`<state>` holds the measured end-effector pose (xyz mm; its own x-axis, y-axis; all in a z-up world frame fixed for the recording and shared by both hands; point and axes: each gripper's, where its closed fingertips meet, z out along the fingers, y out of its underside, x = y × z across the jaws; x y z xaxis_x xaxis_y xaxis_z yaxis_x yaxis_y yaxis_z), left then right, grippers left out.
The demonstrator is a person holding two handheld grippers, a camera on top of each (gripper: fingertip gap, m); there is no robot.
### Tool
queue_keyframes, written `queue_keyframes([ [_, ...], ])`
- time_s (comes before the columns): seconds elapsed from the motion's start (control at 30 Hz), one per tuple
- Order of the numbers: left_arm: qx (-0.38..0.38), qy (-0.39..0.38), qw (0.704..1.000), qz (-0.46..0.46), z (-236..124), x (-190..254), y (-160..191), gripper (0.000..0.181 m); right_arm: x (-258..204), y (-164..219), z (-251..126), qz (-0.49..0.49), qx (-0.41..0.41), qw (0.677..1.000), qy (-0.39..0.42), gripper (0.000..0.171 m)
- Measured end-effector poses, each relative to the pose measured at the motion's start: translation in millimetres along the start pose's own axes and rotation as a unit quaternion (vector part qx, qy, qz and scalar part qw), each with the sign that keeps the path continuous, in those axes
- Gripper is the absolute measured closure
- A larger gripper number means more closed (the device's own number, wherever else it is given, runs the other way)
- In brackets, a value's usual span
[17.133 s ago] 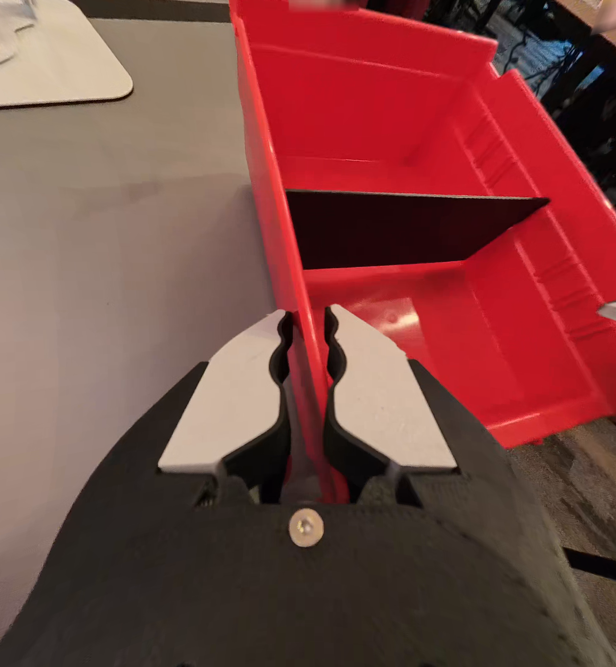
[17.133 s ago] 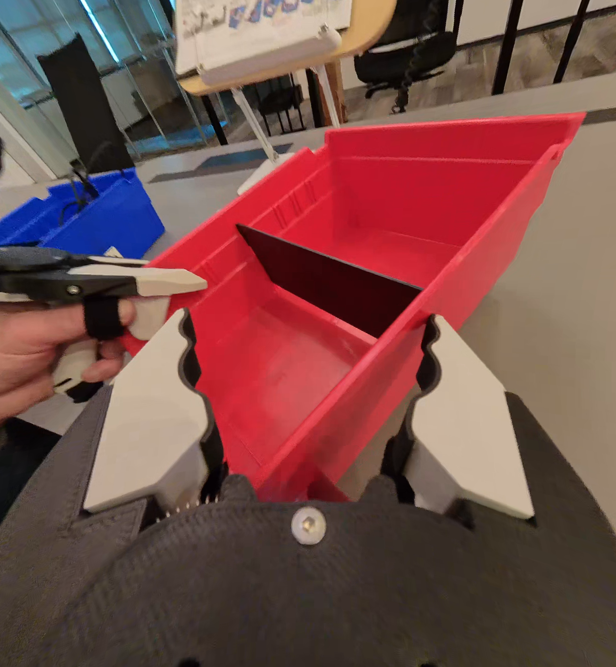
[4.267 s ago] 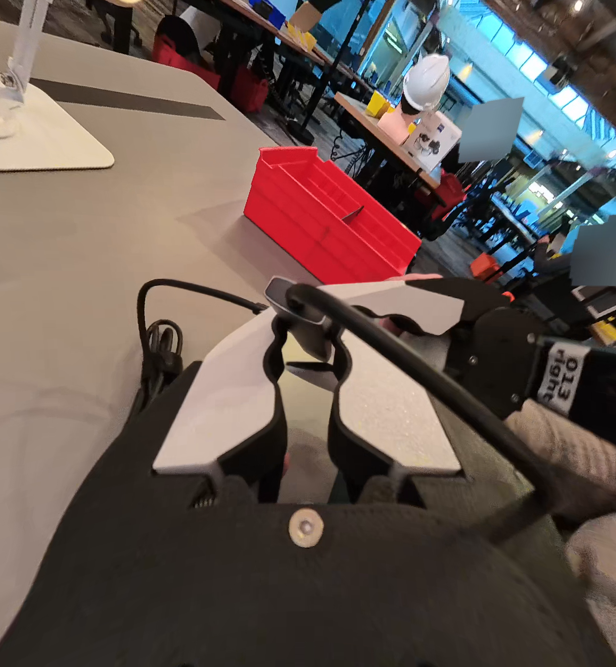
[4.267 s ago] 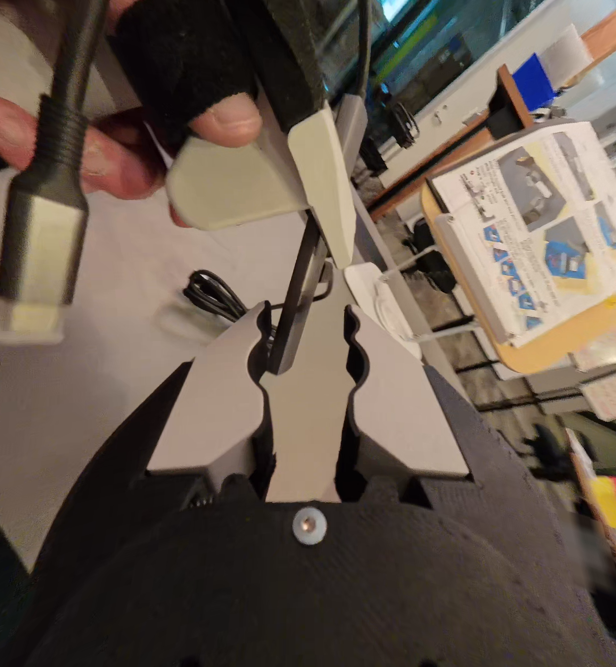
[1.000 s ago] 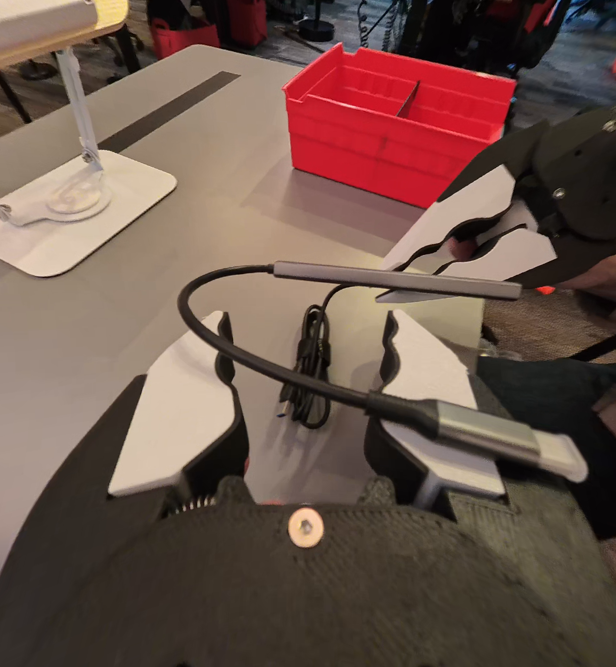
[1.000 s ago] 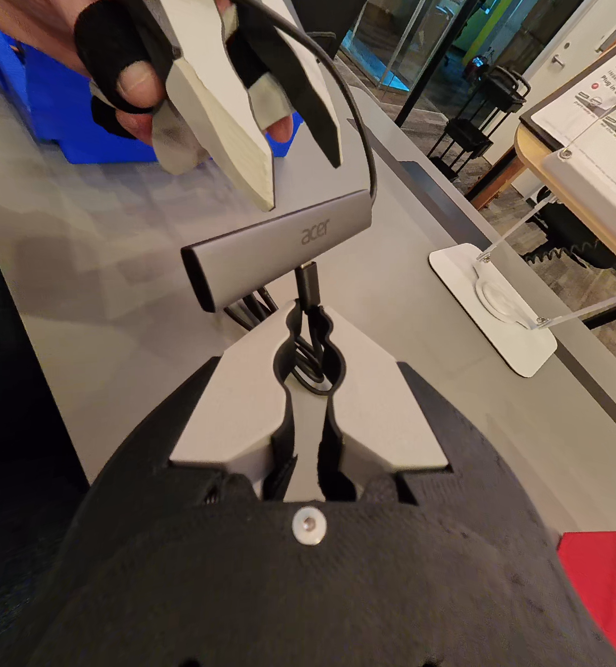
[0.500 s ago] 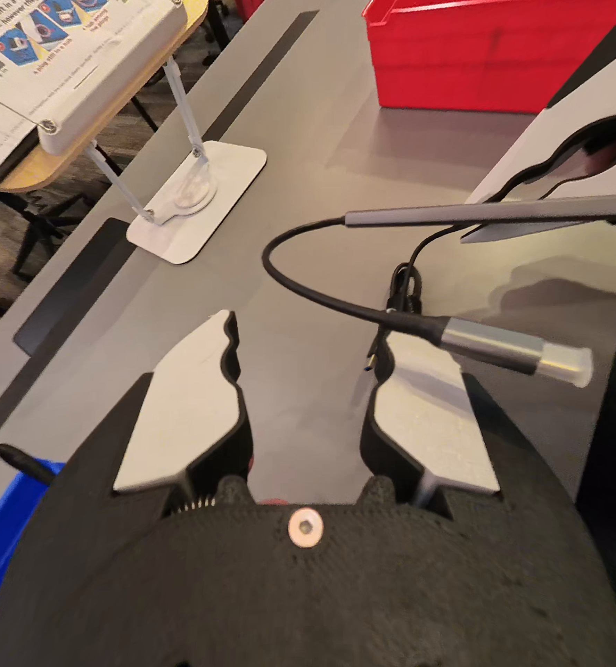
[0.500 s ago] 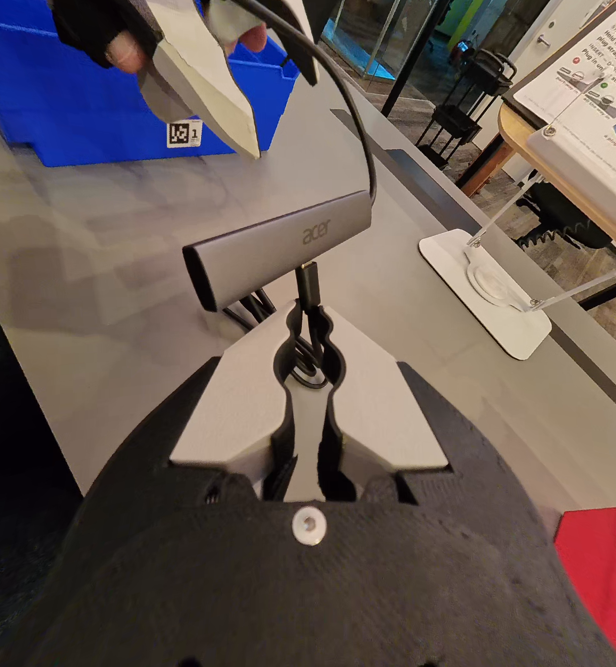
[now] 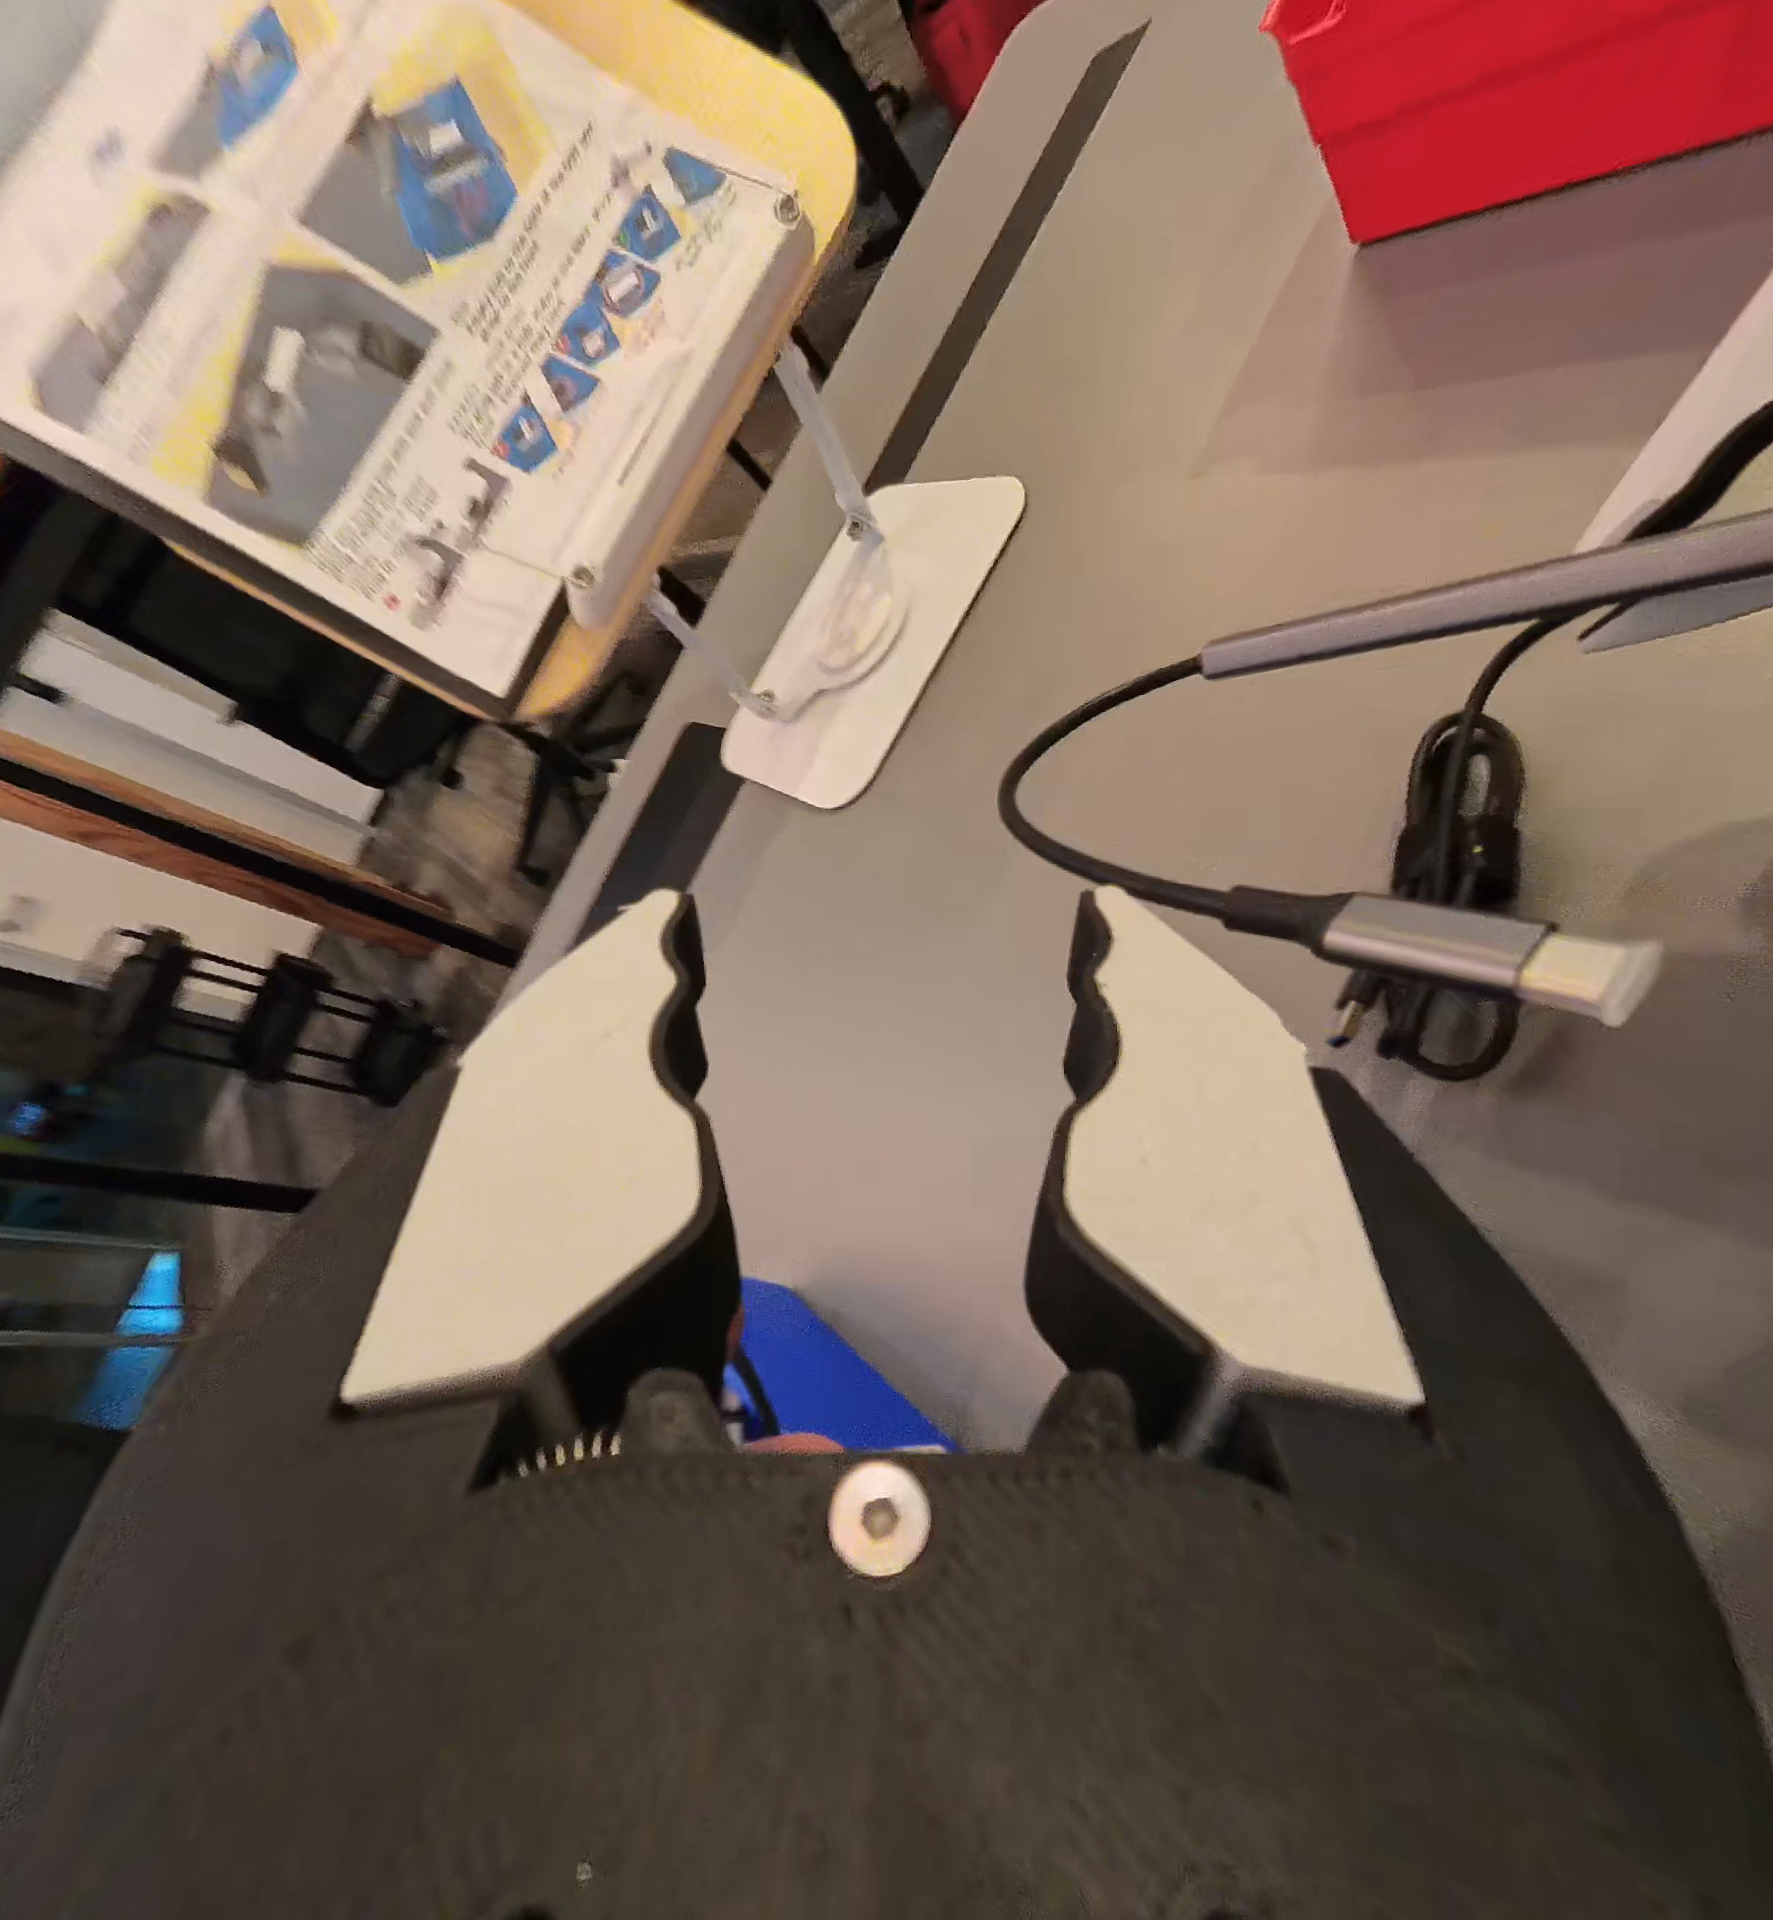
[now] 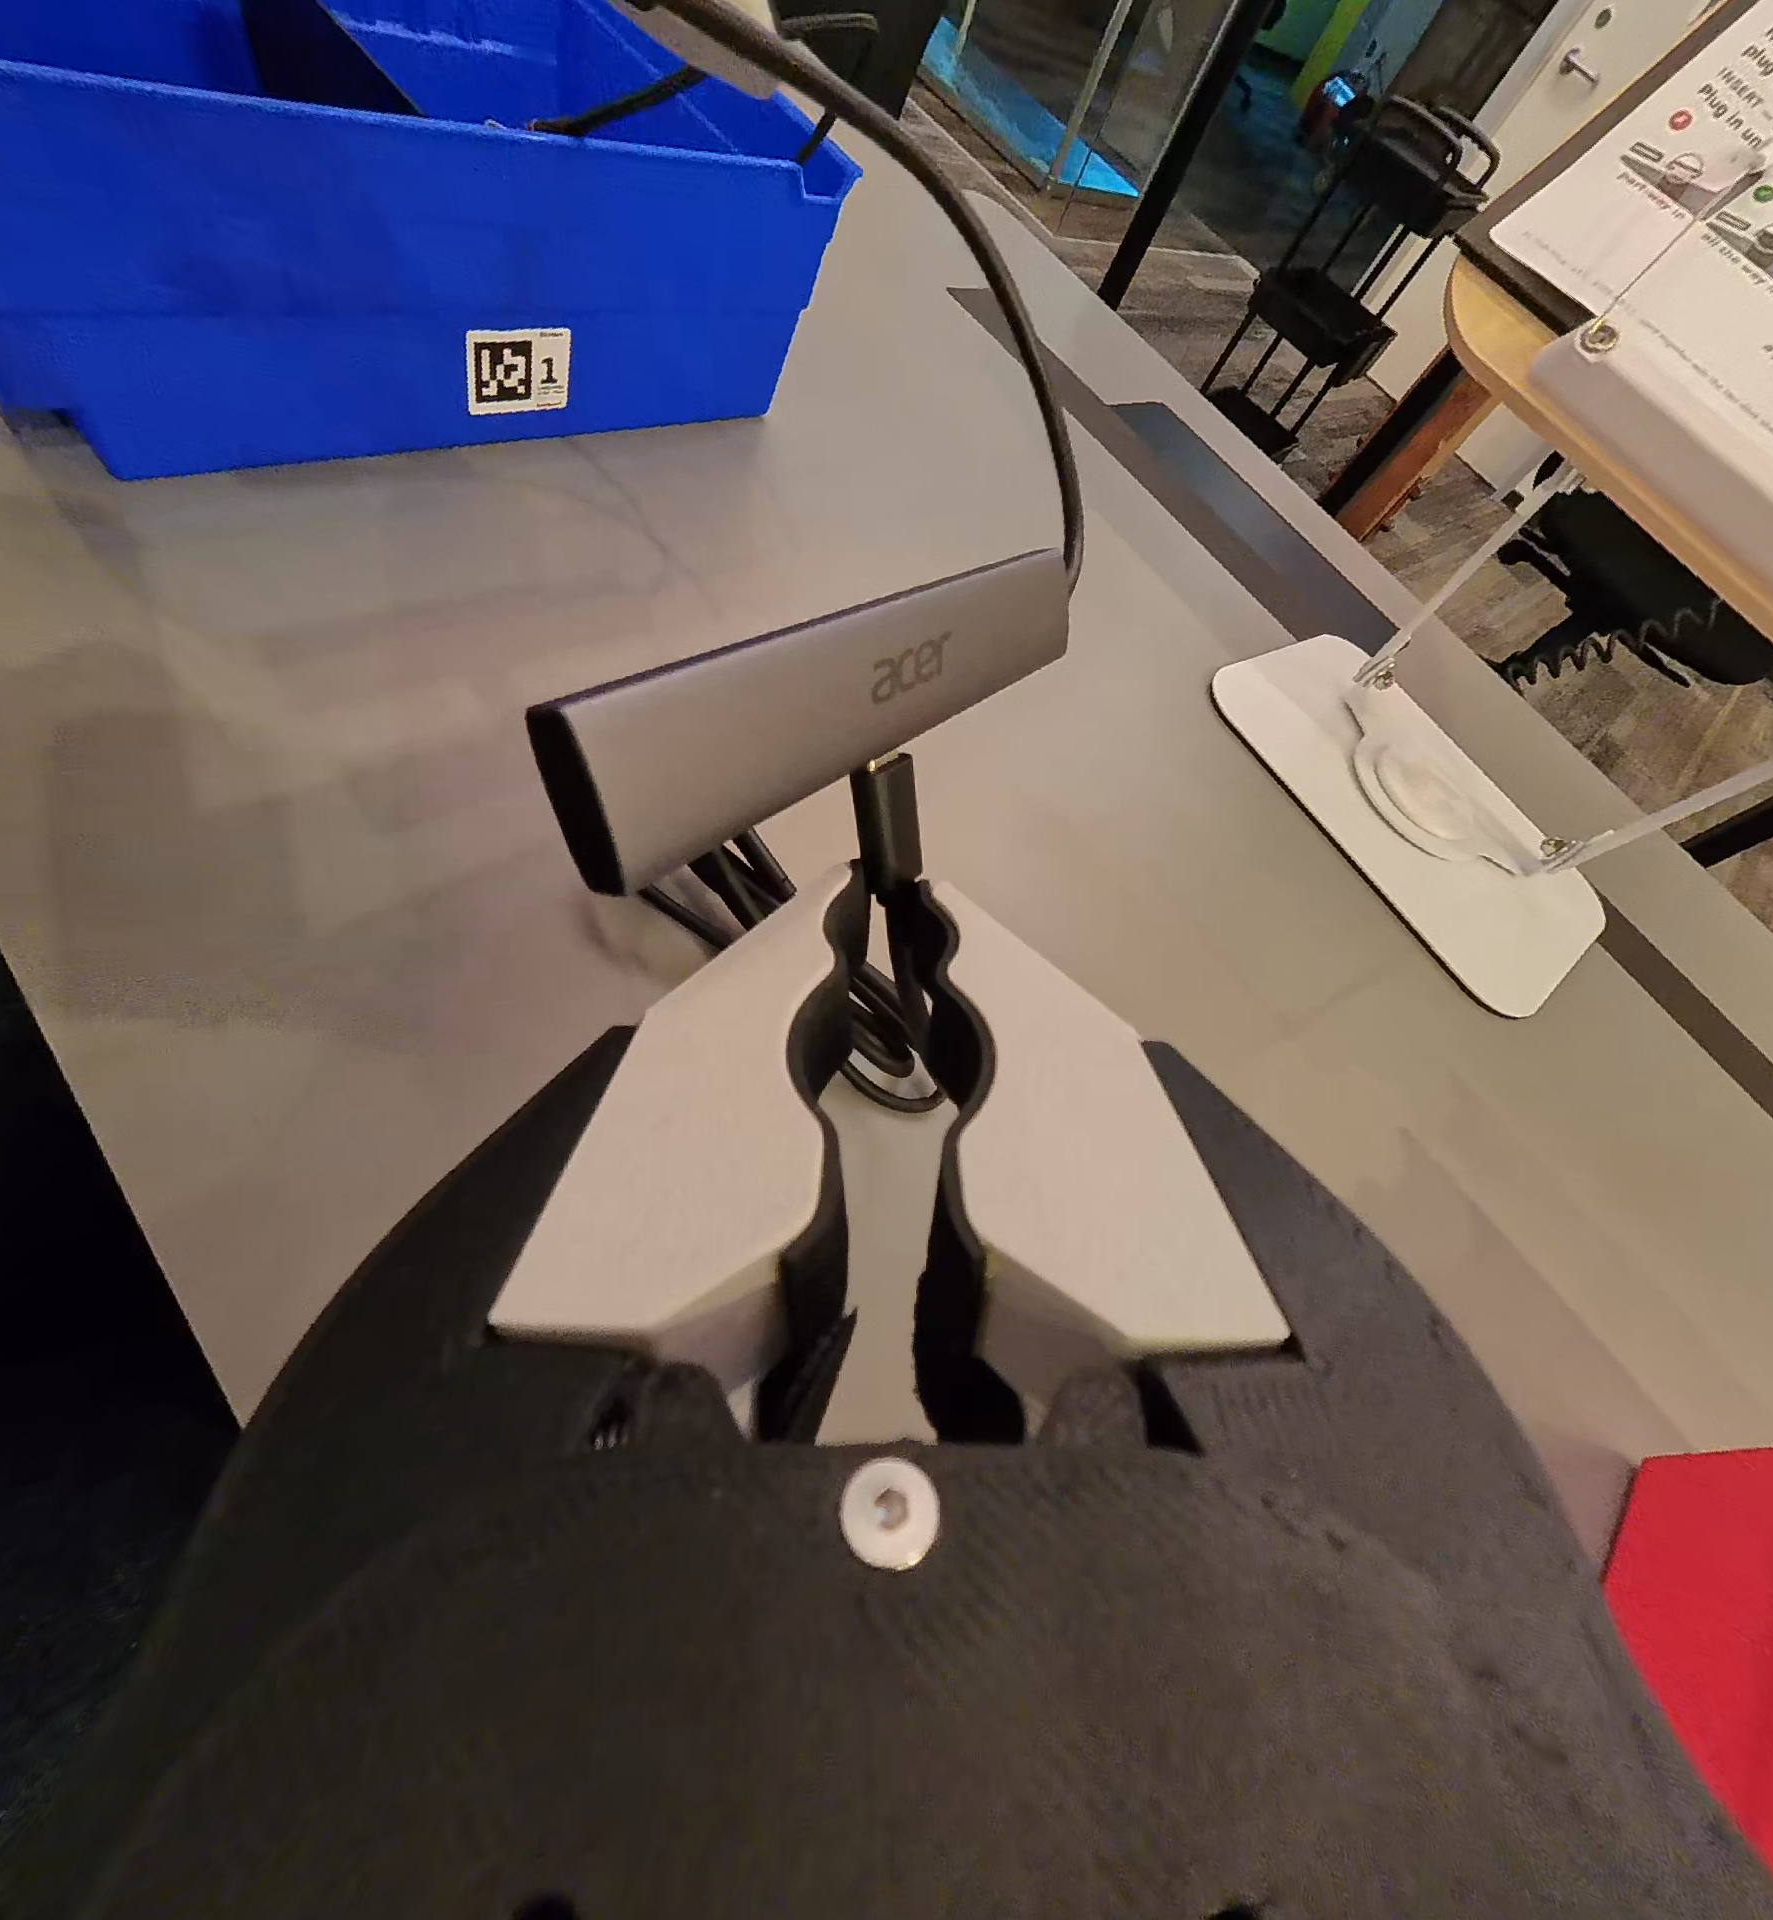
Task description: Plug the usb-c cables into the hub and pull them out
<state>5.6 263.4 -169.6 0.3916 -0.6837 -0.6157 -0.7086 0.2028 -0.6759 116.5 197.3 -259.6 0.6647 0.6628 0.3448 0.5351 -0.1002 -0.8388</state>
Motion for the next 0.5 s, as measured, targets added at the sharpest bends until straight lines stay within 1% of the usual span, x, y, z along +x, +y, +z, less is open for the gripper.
queue_keyframes([
  [0.1,-0.017,-0.034,0.998,0.049,-6,-3,-11,0.113,0,0,0,0.001,0.0,1.0,0.0,0.167],
  [0.2,-0.044,-0.073,0.992,0.091,-13,-16,-10,0.114,1,0,-1,0.001,0.001,1.0,0.002,0.167],
  [0.33,-0.057,-0.088,0.991,0.082,-20,-34,0,0.116,2,-1,-1,-0.003,0.001,1.0,0.005,0.167],
  [0.4,-0.043,-0.081,0.994,0.064,-26,-39,-2,0.117,1,0,0,-0.008,-0.002,1.0,0.006,0.168],
  [0.47,-0.002,-0.042,0.999,0.027,-35,-32,-19,0.125,-1,0,2,-0.013,-0.005,1.0,0.004,0.167],
  [0.5,0.022,-0.018,1.0,0.013,-39,-25,-30,0.125,-2,0,3,-0.013,-0.005,1.0,0.002,0.167],
])
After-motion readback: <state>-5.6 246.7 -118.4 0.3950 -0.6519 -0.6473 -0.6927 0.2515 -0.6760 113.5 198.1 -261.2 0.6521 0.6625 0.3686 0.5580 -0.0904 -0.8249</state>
